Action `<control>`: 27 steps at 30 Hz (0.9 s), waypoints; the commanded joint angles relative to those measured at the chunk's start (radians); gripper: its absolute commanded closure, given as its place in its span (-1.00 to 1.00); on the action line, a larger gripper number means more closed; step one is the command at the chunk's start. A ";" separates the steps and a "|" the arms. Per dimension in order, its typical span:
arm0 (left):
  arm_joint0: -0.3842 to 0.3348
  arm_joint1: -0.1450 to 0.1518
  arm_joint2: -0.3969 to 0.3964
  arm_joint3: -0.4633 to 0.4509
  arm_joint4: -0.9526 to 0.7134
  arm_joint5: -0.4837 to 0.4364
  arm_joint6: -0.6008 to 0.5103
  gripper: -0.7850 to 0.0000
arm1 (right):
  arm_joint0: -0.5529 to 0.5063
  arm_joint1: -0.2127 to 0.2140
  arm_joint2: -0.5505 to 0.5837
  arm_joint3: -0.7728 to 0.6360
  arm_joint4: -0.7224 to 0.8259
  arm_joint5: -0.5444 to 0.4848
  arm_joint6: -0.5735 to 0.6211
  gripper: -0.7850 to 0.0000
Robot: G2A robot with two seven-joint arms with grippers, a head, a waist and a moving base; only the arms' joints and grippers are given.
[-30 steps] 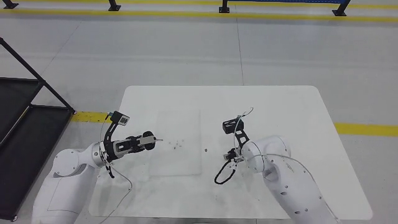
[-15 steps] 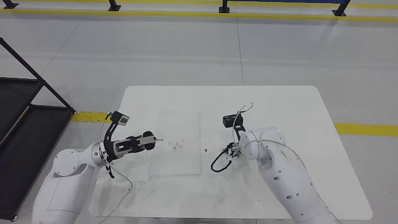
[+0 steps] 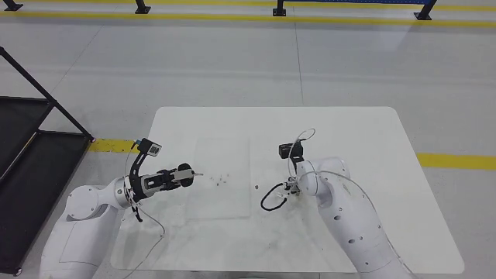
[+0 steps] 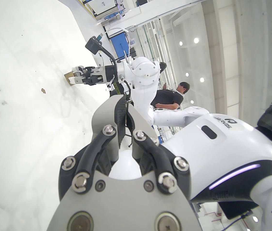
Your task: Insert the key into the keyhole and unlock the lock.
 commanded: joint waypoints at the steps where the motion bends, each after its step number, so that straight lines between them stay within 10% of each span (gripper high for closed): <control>1: 0.000 0.000 0.000 0.000 0.000 0.000 0.000 1.00 | -0.009 -0.006 0.009 -0.006 -0.021 -0.006 0.006 0.29; 10: 0.000 0.000 0.000 0.000 0.000 0.000 0.000 1.00 | -0.021 -0.034 0.022 0.017 -0.068 -0.006 0.006 0.47; 14: 0.000 0.000 0.000 0.000 0.000 0.000 0.000 1.00 | -0.018 -0.045 0.020 0.031 -0.081 -0.006 0.006 1.00; 27: 0.000 0.000 0.000 0.000 0.000 0.000 0.000 1.00 | -0.094 -0.062 0.186 -0.091 0.110 -0.010 0.006 1.00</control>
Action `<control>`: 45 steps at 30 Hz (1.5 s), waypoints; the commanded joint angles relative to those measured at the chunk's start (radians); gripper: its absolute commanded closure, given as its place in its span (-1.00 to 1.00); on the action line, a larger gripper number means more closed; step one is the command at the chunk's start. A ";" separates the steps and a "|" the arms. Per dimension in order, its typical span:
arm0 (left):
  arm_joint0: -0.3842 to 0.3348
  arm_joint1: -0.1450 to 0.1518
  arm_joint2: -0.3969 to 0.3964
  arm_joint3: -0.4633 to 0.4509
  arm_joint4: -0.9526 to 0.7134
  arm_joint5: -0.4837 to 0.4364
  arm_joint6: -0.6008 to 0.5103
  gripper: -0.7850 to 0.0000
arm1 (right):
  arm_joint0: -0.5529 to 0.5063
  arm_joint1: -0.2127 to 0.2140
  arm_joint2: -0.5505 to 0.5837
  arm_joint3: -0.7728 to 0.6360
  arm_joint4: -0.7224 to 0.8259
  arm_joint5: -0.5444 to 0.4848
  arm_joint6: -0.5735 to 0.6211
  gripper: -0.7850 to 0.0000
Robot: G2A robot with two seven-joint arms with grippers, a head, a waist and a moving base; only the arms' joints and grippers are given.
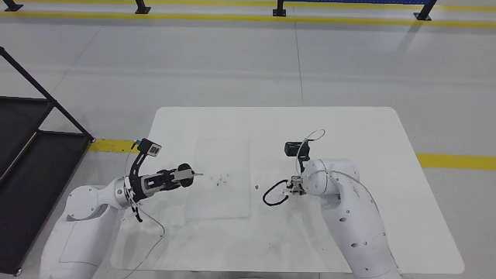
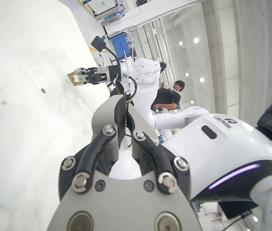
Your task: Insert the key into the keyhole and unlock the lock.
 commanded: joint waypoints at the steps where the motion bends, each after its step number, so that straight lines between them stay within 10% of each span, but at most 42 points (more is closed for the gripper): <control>1: 0.000 0.000 0.000 0.000 0.000 0.000 0.000 1.00 | -0.022 0.003 0.052 -0.034 0.144 -0.019 0.000 1.00; 16: 0.000 0.000 0.000 0.000 0.000 0.000 0.000 1.00 | -0.093 0.036 0.226 0.090 0.968 -0.282 0.000 1.00; 31: 0.000 0.000 0.000 0.000 0.000 0.000 0.000 1.00 | -0.095 0.036 0.227 0.090 0.973 -0.281 -0.011 1.00; 45: 0.000 0.000 0.000 0.000 0.000 0.000 0.000 1.00 | -0.333 0.064 0.321 -0.053 1.299 -0.361 -0.203 1.00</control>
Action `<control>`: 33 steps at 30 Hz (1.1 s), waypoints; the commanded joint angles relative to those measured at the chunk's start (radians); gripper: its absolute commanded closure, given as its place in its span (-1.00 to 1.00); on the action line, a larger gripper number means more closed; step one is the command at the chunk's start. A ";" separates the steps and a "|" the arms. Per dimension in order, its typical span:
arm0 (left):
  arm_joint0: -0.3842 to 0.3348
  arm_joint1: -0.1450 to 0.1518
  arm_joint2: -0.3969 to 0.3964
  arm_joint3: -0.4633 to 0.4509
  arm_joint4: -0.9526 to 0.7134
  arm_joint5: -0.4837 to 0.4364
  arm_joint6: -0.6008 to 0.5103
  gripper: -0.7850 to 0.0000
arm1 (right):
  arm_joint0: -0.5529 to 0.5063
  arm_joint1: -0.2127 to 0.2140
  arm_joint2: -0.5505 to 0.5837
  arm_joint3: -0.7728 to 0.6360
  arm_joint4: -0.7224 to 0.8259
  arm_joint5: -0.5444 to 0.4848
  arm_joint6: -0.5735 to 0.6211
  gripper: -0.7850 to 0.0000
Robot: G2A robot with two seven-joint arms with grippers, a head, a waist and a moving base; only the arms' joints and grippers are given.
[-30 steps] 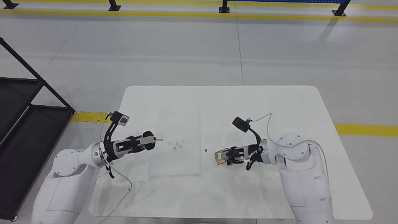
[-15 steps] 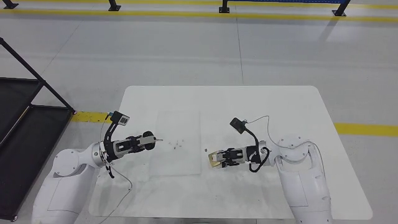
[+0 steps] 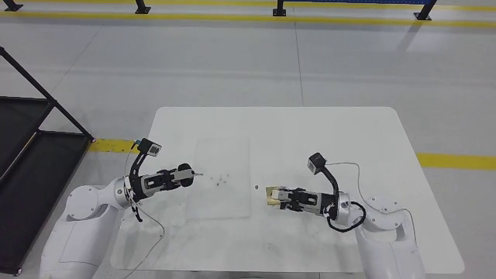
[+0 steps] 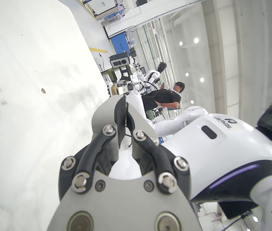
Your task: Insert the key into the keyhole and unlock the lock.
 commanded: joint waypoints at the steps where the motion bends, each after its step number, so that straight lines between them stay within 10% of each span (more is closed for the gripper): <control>1: 0.000 0.000 0.000 0.000 0.000 0.000 0.000 1.00 | -0.026 0.005 0.006 -0.030 0.031 -0.003 -0.014 1.00; 18: 0.000 0.000 0.000 0.000 0.000 0.000 0.000 1.00 | -0.047 0.031 0.013 -0.107 0.131 0.040 -0.034 1.00; 33: -0.043 -0.004 0.205 -0.191 0.091 0.212 0.056 1.00 | -0.047 0.031 0.013 -0.107 0.131 0.040 -0.034 1.00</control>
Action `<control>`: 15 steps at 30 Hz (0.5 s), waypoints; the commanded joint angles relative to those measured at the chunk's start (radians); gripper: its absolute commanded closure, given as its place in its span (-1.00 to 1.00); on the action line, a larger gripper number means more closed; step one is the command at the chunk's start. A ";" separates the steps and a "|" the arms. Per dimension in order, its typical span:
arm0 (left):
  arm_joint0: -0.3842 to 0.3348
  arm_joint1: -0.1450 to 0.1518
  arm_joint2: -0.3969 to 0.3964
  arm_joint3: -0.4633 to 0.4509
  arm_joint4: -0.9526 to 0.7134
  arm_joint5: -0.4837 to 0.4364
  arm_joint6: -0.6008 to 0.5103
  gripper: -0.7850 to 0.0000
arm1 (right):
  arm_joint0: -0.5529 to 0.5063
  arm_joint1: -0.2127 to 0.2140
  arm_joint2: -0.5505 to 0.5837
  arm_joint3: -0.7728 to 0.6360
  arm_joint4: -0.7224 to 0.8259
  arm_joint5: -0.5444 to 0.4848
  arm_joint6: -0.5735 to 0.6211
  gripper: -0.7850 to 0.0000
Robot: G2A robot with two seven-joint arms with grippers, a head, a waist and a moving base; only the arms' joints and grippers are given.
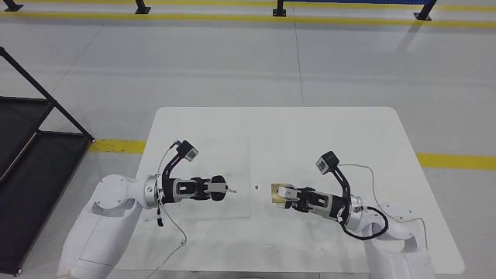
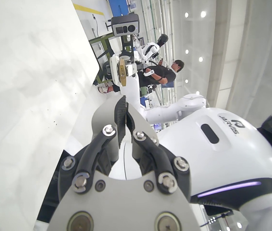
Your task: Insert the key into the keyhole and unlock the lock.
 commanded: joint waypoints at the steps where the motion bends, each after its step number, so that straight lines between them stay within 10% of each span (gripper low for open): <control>1: -0.007 -0.002 0.025 0.001 0.002 -0.008 0.024 1.00 | 0.000 0.000 0.000 0.000 0.000 0.000 0.000 1.00; 15: -0.021 -0.010 0.119 0.001 0.037 -0.009 0.167 1.00 | 0.000 0.000 0.000 0.000 0.000 0.000 0.000 1.00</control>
